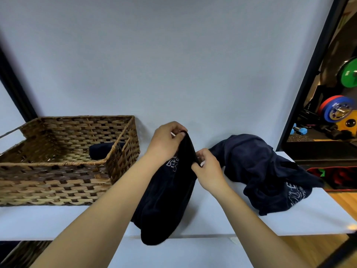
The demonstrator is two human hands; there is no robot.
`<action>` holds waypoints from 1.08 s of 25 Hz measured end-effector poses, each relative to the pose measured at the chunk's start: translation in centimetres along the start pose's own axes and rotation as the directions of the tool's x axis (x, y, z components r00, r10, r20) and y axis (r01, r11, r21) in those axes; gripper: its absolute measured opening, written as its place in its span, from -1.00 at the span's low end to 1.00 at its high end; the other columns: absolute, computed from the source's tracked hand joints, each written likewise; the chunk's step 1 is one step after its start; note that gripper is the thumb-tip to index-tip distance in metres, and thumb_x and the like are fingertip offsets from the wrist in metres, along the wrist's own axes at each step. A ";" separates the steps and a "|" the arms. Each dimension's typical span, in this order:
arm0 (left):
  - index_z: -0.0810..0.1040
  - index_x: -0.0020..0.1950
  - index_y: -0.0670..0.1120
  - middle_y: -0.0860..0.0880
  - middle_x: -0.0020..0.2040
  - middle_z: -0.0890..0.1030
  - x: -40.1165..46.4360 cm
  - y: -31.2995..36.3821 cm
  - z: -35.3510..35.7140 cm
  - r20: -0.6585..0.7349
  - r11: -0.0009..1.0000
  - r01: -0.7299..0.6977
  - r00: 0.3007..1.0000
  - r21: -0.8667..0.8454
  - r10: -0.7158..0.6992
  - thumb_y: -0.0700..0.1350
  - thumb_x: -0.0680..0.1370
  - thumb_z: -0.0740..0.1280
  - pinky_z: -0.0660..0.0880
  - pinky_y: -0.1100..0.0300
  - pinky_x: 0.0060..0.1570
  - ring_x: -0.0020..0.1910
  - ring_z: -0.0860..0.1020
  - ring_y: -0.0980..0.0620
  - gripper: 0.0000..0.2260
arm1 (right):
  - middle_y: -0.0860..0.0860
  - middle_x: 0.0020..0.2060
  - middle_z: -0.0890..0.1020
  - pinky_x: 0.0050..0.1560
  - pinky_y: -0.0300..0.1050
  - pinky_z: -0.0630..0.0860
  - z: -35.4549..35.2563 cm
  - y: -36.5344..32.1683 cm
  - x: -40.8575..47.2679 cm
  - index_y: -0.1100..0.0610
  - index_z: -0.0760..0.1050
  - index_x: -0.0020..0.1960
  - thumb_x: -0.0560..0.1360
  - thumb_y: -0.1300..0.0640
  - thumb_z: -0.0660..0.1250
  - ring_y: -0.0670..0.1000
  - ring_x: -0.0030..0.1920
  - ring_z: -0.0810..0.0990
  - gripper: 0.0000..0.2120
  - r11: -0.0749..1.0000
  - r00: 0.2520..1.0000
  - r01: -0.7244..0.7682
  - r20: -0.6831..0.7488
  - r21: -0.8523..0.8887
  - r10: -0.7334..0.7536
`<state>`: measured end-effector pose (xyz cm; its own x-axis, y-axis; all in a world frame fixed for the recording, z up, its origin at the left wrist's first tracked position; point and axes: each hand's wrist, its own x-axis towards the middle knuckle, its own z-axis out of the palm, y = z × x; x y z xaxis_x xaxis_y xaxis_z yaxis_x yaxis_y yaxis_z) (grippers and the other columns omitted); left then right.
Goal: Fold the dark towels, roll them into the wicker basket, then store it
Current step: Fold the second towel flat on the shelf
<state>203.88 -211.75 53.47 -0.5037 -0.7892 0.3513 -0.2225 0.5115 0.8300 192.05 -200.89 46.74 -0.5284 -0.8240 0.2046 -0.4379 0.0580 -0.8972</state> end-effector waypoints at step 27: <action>0.59 0.04 -0.06 -0.04 -0.16 0.62 7.3 2.9 -17.1 -0.451 0.966 0.193 0.887 0.174 -0.096 -0.18 0.60 0.33 0.67 -0.15 -0.04 -0.22 0.67 -0.18 -0.93 | -0.20 -0.01 0.38 -0.24 -0.12 0.40 -11.8 -2.3 2.7 -0.11 0.38 -0.16 0.48 0.45 0.11 0.06 -0.30 0.39 -0.57 0.864 0.902 0.429 0.172 -0.264 -0.395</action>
<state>213.84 -221.82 65.83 -0.0489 -0.9029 0.4271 -0.4572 0.4004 0.7942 183.05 -196.65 53.94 -0.1785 -0.8633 0.4721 -0.7968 -0.1547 -0.5842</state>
